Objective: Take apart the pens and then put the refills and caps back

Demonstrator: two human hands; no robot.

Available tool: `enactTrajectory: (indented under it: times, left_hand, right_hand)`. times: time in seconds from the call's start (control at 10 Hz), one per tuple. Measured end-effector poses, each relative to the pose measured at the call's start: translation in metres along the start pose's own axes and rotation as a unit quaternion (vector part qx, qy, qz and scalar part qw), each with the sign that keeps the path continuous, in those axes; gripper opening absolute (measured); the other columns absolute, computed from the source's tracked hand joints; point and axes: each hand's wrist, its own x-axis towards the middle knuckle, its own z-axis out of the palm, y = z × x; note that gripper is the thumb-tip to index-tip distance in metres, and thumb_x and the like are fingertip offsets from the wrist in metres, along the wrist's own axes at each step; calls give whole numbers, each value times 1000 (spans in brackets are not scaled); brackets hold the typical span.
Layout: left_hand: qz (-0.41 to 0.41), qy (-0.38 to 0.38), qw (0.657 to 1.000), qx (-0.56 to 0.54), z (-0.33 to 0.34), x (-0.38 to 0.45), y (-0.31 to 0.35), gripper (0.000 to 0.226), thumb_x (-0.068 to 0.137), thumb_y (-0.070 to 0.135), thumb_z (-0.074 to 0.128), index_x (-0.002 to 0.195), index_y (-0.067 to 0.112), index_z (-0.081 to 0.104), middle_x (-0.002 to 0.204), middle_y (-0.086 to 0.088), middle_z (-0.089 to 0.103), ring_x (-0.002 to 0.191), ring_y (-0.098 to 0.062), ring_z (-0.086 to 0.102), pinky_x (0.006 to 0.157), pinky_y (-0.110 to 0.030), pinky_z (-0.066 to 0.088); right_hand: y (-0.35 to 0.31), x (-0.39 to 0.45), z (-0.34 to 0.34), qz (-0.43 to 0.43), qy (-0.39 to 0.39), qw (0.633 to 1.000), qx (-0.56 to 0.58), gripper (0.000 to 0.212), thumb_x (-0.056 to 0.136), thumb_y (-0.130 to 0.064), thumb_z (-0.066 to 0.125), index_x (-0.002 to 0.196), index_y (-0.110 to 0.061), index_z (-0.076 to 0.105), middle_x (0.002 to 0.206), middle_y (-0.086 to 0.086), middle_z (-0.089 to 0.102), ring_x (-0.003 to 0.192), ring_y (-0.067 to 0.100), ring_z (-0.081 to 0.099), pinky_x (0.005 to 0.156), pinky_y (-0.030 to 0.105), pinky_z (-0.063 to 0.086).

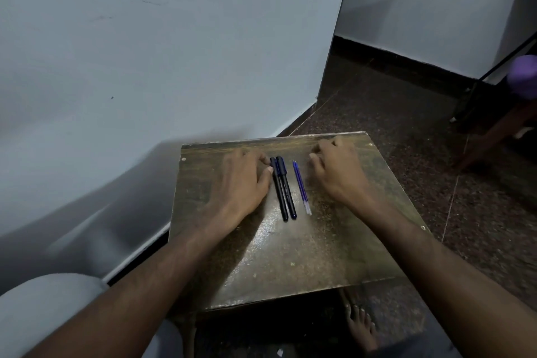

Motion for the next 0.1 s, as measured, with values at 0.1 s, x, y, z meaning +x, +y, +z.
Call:
enactTrajectory:
  times: [0.1]
  left_hand:
    - [-14,14,993,114,3,0,-9,62,110,48,49,163,17,39,169,-15,38,155,-36,37,124,-54,37]
  right_hand:
    - [18,5,3,17,8,999,-34,49,114,-45,40,154,-19,52,168,14,40,157,34,35,131,59,18]
